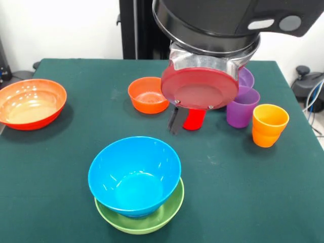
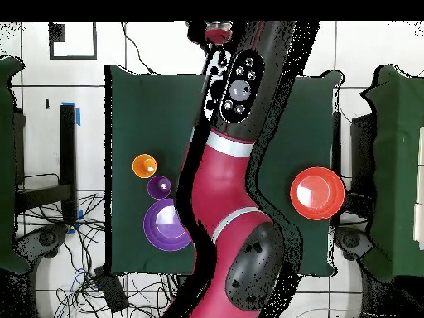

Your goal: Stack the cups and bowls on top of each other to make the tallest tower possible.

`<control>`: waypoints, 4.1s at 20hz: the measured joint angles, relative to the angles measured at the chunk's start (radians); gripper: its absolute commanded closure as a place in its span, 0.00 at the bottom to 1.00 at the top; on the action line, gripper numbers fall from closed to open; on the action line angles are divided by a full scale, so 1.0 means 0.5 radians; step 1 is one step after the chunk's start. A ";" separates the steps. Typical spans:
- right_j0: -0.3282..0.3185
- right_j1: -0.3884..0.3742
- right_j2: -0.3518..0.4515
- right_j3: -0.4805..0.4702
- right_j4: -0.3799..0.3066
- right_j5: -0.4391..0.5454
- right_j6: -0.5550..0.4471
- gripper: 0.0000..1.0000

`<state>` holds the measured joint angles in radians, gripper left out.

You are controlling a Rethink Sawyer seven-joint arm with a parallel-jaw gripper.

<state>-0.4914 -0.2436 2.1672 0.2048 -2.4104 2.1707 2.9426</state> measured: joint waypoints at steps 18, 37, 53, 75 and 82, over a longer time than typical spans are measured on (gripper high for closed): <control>0.029 0.003 0.027 0.028 0.478 0.000 -0.385 0.00; 0.310 0.091 0.190 0.027 0.540 -0.384 -0.385 0.00; 0.471 0.151 -0.290 0.604 1.473 -0.568 -0.165 0.00; 0.480 0.154 -1.101 1.226 1.981 -1.222 0.313 0.00; 0.465 0.116 -1.347 1.393 2.173 -1.348 0.314 0.00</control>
<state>-0.2590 -0.1854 1.4935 0.9012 -1.3241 1.4968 3.0995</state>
